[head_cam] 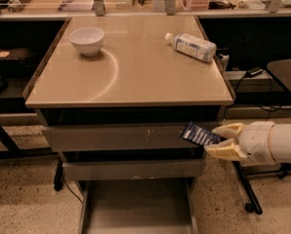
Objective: Place rxbar blueberry into bottom drawer
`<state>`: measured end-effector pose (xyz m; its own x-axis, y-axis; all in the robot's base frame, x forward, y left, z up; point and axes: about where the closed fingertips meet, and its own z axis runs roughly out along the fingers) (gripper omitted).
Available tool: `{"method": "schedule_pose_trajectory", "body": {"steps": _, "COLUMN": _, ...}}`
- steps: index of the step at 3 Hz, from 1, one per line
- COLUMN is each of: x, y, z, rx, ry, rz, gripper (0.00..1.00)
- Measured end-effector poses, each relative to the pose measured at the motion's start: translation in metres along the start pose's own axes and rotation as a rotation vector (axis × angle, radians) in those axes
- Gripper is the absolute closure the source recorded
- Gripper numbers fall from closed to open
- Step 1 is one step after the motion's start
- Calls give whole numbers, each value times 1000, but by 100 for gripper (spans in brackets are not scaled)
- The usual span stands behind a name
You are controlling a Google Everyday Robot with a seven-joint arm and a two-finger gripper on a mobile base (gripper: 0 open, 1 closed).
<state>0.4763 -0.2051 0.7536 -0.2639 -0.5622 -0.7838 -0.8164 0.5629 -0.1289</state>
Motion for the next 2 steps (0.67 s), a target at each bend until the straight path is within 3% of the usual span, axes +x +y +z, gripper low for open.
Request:
{"method": "schedule_pose_trajectory", "body": {"steps": 1, "x": 57, "y": -3, "z": 60, "rx": 1, "ry": 145, "rz": 5, "gripper": 100}}
{"method": "schedule_pose_trajectory", "body": {"steps": 2, "x": 77, "y": 0, "z": 126, "rx": -55, "ry": 229, "rz": -16, "gripper": 100}}
